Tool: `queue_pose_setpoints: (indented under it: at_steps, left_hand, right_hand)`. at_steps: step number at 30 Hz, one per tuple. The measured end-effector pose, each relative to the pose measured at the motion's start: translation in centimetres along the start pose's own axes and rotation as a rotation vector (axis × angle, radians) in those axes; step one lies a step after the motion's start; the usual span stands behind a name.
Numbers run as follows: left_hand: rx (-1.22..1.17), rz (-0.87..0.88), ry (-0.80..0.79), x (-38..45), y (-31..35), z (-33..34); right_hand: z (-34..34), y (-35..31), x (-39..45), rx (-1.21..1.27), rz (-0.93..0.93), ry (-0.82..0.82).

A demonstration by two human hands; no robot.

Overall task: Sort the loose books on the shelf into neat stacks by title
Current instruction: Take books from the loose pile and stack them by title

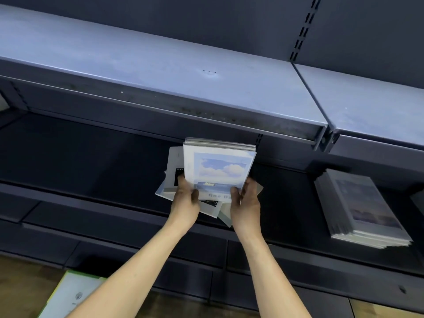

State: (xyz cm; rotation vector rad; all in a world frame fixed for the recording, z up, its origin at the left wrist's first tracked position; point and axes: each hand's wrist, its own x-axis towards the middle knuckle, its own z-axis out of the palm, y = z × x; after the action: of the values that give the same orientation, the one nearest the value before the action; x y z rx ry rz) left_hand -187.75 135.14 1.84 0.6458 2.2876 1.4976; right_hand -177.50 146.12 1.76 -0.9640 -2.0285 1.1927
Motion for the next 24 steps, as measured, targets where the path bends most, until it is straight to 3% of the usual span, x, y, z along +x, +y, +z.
queue_pose_setpoints:
  at_steps: [11,17,24]
  left_hand:
    - [-0.061,0.028,0.013,0.6,0.5,-1.1]
    - [-0.147,-0.05,-0.043,0.1,-1.1,-0.7]
    - [-0.205,-0.087,-0.082,-1.2,-1.8,-0.7]
  right_hand:
    - [-0.5,-0.9,-0.2,0.089,0.036,-0.023]
    - [0.1,-1.0,-1.7,0.155,0.179,-0.059]
    - [-0.1,-0.8,-2.9,0.06,0.271,-0.059]
